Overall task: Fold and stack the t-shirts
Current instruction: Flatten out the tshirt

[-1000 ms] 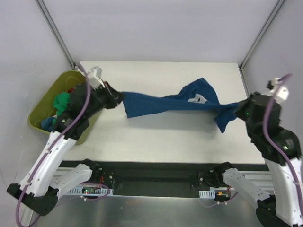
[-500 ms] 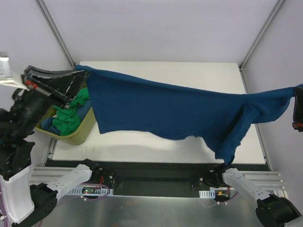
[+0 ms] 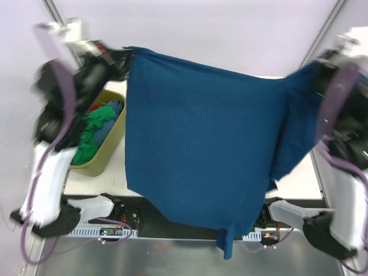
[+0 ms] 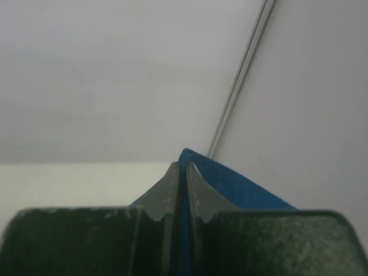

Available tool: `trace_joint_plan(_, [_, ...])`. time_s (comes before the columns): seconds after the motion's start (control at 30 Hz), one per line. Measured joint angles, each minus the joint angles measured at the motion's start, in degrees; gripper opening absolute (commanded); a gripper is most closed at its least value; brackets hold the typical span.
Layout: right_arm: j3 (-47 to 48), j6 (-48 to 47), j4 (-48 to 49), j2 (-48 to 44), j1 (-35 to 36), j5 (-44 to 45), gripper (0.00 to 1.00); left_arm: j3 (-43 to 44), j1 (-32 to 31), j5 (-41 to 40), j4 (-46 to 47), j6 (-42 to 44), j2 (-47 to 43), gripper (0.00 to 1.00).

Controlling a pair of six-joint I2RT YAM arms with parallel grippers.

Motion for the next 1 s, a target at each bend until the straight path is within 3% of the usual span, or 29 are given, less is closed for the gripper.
trace_joint_plan(0.13, [-9.1, -0.8, 4.2, 12.6, -6.4, -2.6, 0.05, -1.7, 0.2, -14.5, 0.8, 3.4, 15.7, 0.02])
trace_joint_plan(0.2, [-12.3, 0.7, 5.2, 20.0, -9.9, -5.8, 0.07, -1.6, 0.7, -20.0, 1.2, 4.8, 26.2, 0.20])
trace_joint_plan(0.23, [-13.4, 1.7, 5.3, 25.4, -11.9, -8.4, 0.14, -0.8, 1.0, -21.4, 0.9, 5.2, 31.7, 0.58])
trace_joint_plan(0.3, [-13.1, 3.4, 5.0, 34.8, -13.7, -11.5, 0.33, 1.5, 1.6, -23.7, -0.6, 6.7, 42.6, 0.98])
trace_joint_plan(0.33, [-12.2, 4.2, 4.5, 39.8, -14.4, -13.0, 0.57, 3.5, 1.9, -24.3, -2.6, 6.7, 47.7, 0.99])
trace_joint_plan(0.47, [-2.8, 7.6, -0.8, 58.0, -14.9, -17.6, 0.97, 8.7, 2.4, -24.5, -7.8, 6.6, 60.5, 0.99])
trace_joint_plan(0.57, [-2.8, 10.2, -3.8, 61.7, -14.7, -19.7, 0.97, 8.7, 2.7, -23.6, -11.3, 6.0, 61.1, 0.99])
trace_joint_plan(0.67, [-9.2, 13.6, -3.3, 57.1, -14.6, -20.9, 0.97, 6.5, 2.6, -21.1, -10.5, 4.1, 57.1, 0.99])
trace_joint_plan(0.87, [-31.4, 23.8, -1.7, 34.2, -14.6, -23.5, 0.97, -7.3, 2.1, -11.6, -9.0, -2.0, 44.3, 0.99])
trace_joint_plan(1.0, [-44.9, 29.8, -1.2, 23.3, -14.6, -27.5, 0.97, -17.0, -0.1, -6.3, -8.3, -5.6, 41.3, 0.99])
